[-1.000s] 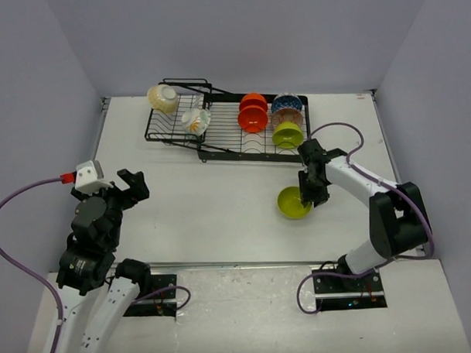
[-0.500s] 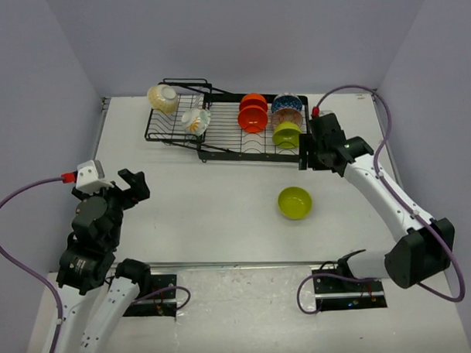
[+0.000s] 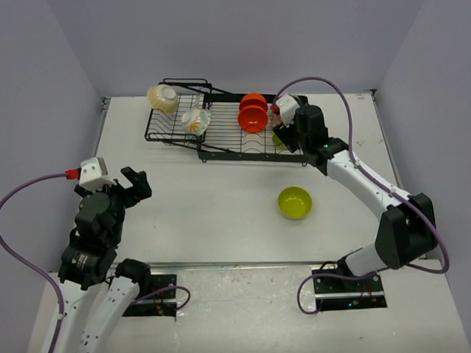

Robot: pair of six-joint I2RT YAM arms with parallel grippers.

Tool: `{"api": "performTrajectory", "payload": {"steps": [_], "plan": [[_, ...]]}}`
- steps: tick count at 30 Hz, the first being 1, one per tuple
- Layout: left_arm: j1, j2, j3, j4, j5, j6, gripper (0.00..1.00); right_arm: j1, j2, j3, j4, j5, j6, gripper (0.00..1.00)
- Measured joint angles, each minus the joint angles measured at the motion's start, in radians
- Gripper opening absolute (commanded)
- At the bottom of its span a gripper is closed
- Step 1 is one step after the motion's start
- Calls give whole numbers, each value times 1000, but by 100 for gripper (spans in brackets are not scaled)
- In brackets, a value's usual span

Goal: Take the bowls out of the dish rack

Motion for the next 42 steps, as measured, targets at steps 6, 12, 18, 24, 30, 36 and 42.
{"api": "performTrajectory", "payload": {"steps": [6,12,18,24,30,36,42], "plan": [[0,1,0,0,3,0,100,0,129,-5,109,-18,-200,73],[-5,1,0,0,5,0,100,0,233,-8,219,-6,-335,71],[-8,1,0,0,7,0,100,0,351,-8,327,39,-422,54],[-8,1,0,0,7,0,100,0,406,-13,458,95,-469,37],[-8,1,0,0,7,0,100,0,412,-21,520,117,-482,18],[-10,1,0,1,7,0,100,-5,412,-26,514,124,-484,15],[-12,-1,0,1,7,0,100,-7,412,-26,509,120,-481,15]]}}
